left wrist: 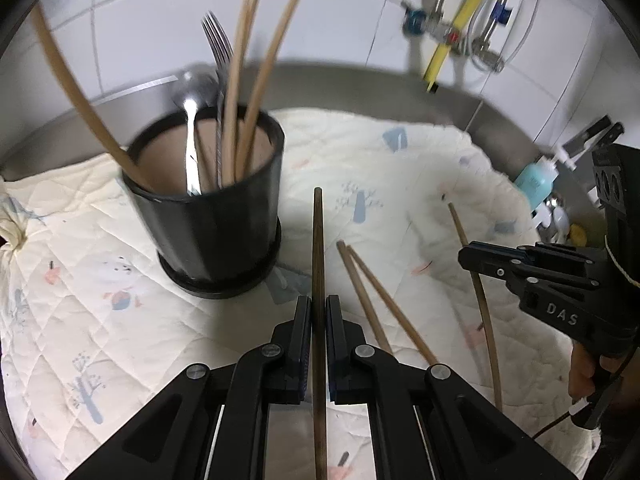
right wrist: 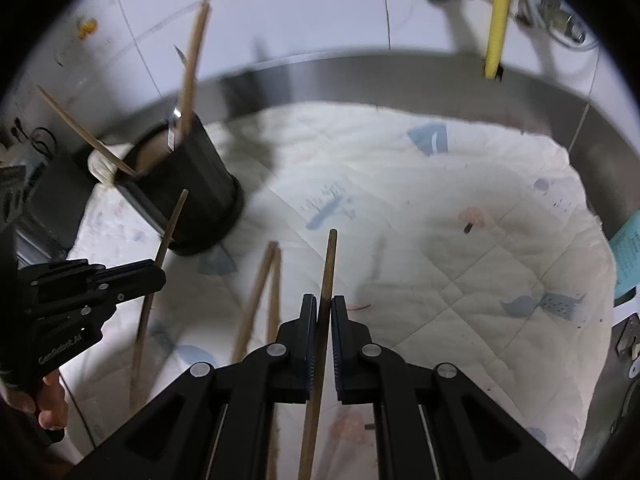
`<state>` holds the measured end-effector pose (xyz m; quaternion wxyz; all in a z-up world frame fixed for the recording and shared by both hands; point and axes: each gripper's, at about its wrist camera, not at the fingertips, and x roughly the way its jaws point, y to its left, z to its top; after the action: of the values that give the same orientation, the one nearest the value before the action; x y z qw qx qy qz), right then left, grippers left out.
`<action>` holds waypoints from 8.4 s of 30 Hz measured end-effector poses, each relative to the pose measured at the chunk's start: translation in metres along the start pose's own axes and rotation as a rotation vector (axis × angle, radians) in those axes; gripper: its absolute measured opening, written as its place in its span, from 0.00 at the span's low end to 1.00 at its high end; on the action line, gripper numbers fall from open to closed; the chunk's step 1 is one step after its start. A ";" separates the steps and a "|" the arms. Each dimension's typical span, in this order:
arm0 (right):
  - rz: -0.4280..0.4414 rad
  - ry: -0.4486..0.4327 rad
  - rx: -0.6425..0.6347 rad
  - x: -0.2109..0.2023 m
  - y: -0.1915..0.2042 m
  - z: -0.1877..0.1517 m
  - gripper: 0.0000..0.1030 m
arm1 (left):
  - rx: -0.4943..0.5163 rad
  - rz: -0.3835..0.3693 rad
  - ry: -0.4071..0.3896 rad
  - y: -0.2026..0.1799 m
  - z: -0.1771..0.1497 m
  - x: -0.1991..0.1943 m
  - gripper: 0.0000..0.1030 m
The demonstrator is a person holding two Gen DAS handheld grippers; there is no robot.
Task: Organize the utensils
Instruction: 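Lift both chopsticks upright and carry them over the black cup, then lower both chopsticks into the black cup and open both tools, then move both tools over the last two chopsticks on the cloth, then close the right tool on one chopstick while the left tool closes on the other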
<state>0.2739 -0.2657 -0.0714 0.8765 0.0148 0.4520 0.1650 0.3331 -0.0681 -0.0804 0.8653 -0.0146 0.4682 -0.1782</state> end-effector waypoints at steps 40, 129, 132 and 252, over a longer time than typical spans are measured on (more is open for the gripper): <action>0.053 0.109 -0.031 0.010 0.005 -0.036 0.09 | -0.040 -0.007 -0.181 0.012 0.010 -0.103 0.06; 0.236 -0.359 -0.199 -0.033 0.106 0.132 0.09 | -0.064 0.087 -0.407 0.070 0.141 -0.159 0.06; 0.220 -0.321 -0.209 -0.019 0.107 0.126 0.09 | -0.057 0.092 -0.377 0.071 0.140 -0.145 0.06; 0.062 0.195 -0.191 0.080 0.033 -0.005 0.14 | -0.082 -0.134 0.178 -0.013 0.003 0.052 0.08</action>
<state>0.3042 -0.2106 -0.1316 0.8203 -0.0710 0.5166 0.2350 0.3576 -0.0973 -0.1186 0.8052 -0.0656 0.5479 -0.2169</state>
